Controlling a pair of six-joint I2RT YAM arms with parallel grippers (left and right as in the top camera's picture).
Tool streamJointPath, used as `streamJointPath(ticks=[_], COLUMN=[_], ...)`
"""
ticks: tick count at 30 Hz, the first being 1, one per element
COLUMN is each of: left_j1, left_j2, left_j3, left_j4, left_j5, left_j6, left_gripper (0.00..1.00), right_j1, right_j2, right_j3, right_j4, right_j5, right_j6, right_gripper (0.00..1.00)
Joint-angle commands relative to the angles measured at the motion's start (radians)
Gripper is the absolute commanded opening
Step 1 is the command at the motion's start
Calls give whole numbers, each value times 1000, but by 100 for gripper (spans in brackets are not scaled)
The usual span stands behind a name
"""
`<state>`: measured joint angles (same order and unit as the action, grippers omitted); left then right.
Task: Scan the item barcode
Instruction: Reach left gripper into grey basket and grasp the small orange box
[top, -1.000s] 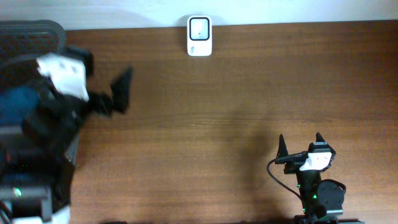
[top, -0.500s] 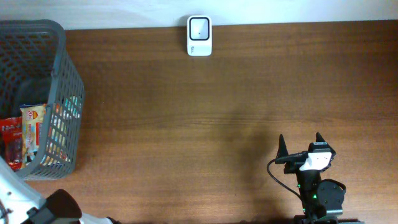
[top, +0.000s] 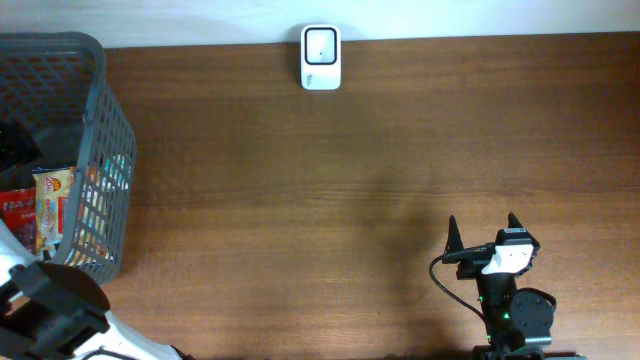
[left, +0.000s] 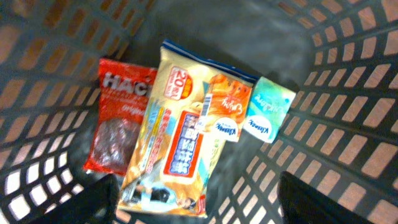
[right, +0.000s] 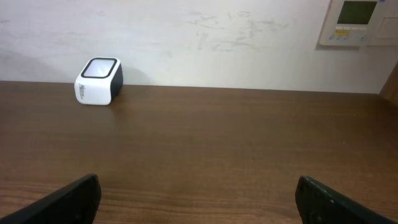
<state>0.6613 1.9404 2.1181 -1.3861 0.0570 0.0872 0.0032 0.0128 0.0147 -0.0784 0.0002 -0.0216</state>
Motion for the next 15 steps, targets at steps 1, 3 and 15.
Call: streamJointPath(ticks=[1, 3, 15], left_j1=[-7, -16, -46], left_j2=[49, 84, 286], left_j3=[-5, -12, -14], left_j4=[12, 12, 92], left_j5=[60, 60, 59], left_j6=[43, 43, 51], left_gripper=[74, 73, 57], right_j1=[-3, -3, -3], right_j2=[-5, -5, -5], right_j3=[-9, -9, -9], right_j4=[-2, -2, -2], right_j5=[5, 5, 5], right_j6=[11, 11, 11], right_gripper=[99, 99, 99])
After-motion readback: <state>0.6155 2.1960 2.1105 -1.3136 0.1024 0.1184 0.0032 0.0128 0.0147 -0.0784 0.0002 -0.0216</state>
